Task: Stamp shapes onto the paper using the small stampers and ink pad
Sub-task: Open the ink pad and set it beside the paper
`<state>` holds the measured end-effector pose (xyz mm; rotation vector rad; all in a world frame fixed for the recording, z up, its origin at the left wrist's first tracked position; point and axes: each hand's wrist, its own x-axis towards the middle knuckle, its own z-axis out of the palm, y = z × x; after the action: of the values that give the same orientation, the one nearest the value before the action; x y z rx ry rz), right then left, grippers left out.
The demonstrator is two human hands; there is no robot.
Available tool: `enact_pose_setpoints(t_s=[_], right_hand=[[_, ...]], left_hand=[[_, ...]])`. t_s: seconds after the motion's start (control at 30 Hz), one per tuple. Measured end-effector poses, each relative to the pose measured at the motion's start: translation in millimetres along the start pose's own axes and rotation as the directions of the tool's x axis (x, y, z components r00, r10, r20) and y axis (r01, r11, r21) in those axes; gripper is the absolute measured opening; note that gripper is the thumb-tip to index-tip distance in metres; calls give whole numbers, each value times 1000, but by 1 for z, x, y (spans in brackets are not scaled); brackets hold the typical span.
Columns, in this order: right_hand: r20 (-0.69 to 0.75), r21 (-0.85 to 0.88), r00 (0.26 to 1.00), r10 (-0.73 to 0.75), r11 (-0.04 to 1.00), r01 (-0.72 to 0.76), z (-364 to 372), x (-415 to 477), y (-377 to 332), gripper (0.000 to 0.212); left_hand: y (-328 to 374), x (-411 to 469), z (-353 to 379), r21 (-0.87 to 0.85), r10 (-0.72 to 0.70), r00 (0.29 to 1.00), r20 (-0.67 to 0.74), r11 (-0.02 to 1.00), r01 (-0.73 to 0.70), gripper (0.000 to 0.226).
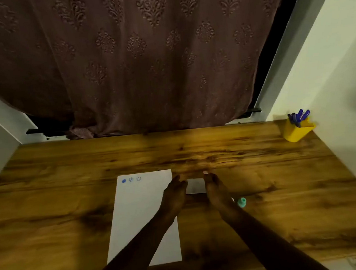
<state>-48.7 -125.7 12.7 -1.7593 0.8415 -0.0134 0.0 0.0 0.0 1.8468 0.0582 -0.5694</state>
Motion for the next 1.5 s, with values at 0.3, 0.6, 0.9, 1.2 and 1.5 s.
enact_pose_setpoints(t_s=[0.3,0.6,0.9,1.2,1.5], right_hand=[[50,-47,998,42,998,-40,7,14,15,67],[2,-10,1000,8,1000,-8,12,4,-4,58],[114,173,972,-205,968,184,70,-45,-67,41],[353,-61,885,-304,936,346,182,-84,-70,42],[477,-193,851,-220,918,345,258,-124,-44,49]], left_hand=[[5,8,21,-46,-162,986,48,985,164,53],[8,6,-4,-51,-126,992,9,991,126,35],[8,-19,-119,-256,-28,968,-250,966,-38,35],[-43,-79,-239,-194,-15,923,-384,979,-65,34],[-116,-95,-304,106,34,931,-364,994,5,38]])
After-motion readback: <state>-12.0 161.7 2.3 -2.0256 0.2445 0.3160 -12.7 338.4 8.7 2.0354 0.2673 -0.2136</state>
